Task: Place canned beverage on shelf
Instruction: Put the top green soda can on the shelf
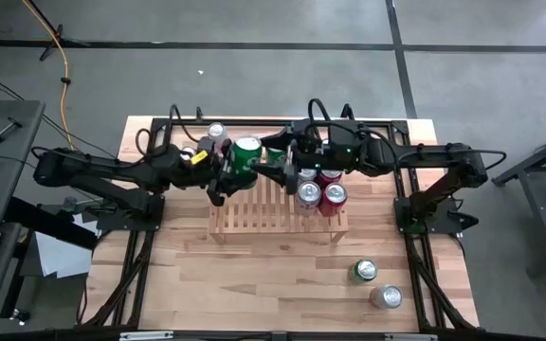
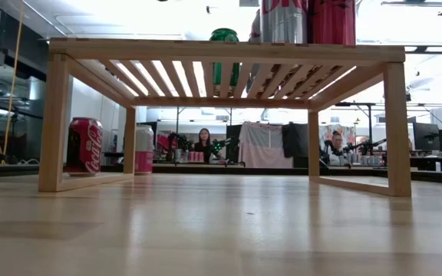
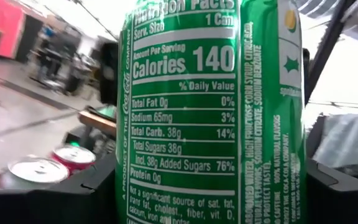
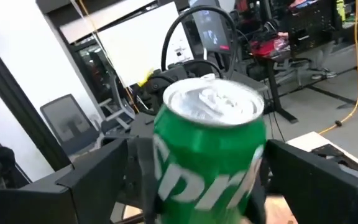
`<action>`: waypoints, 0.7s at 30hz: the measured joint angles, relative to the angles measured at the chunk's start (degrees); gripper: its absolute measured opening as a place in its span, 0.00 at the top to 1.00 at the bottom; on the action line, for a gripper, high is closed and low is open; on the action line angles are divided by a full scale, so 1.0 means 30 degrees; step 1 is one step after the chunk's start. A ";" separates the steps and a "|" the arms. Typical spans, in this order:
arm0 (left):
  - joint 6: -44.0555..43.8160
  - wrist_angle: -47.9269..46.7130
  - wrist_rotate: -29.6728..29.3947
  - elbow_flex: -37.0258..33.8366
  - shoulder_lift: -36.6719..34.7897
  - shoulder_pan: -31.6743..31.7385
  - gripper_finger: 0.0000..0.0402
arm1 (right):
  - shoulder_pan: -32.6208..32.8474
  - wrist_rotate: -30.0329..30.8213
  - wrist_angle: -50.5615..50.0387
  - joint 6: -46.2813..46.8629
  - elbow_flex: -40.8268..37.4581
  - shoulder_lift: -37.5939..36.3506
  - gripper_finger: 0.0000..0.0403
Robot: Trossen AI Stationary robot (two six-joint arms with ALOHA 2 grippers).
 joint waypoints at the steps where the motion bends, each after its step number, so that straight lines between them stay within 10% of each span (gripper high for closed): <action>1: -0.0218 0.0017 0.0120 0.0000 0.0107 0.0000 0.31 | -0.0003 -0.0127 0.0026 -0.0171 0.0000 0.0011 0.09; 21: 0.2617 0.0863 -0.1786 0.0002 0.0543 -0.0682 0.31 | 0.0007 0.0169 -0.0237 -0.0455 0.0000 0.0351 0.09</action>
